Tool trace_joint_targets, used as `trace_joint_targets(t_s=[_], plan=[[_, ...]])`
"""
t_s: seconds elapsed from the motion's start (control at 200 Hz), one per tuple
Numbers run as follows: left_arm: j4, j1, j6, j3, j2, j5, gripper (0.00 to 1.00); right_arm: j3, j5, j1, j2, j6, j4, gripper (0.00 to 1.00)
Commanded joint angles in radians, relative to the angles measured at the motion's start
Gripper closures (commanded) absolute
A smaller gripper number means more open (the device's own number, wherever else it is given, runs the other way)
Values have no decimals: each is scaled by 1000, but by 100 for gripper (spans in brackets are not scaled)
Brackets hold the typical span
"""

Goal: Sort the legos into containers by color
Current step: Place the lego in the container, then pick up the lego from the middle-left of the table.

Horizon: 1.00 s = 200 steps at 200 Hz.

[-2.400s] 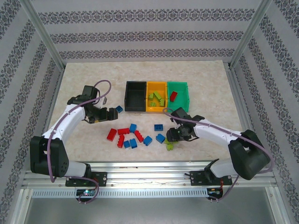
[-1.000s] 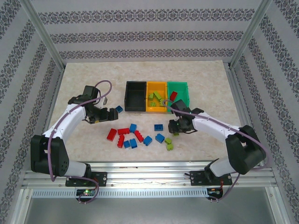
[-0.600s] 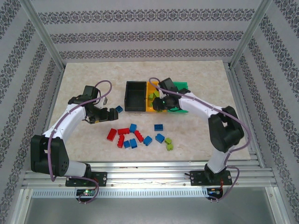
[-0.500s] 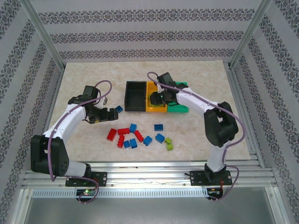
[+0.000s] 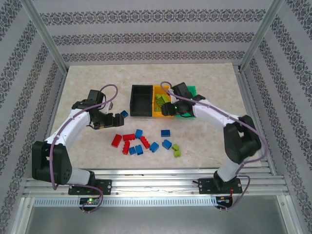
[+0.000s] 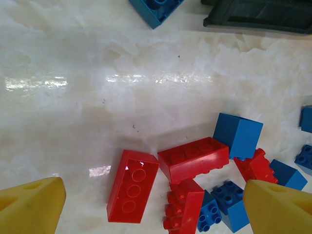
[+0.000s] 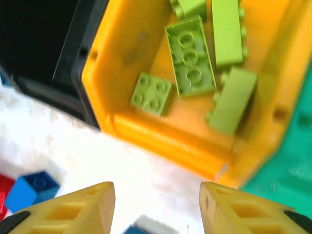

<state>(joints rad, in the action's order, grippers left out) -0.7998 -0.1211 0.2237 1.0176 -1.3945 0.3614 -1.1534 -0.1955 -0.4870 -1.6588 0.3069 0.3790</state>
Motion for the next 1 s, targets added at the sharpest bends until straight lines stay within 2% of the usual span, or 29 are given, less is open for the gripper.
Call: trace_joint_targets(t_s=[0.0,0.195,0.41,0.52,0.73,0.864,0.994], plan=[[-10,-47,-6,-13,37,-32,6,140,48,-5,119,-18,-95,50],[11,-168,45,-3,70,-72,8,383,115,31,270,-28,-229,50],[283,-395,256,-101,110,-63,11,476,92,112,359,-27,-264,48],[329,-560,284,-71,38,-134,12,521,81,168,425,-23,-277,47],[312,-846,235,75,-157,-309,13,651,38,271,551,33,-401,47],[350,-940,238,121,-256,-320,15,700,23,323,587,69,-444,47],[387,-988,267,147,-329,-262,21,697,-11,351,557,82,-449,47]])
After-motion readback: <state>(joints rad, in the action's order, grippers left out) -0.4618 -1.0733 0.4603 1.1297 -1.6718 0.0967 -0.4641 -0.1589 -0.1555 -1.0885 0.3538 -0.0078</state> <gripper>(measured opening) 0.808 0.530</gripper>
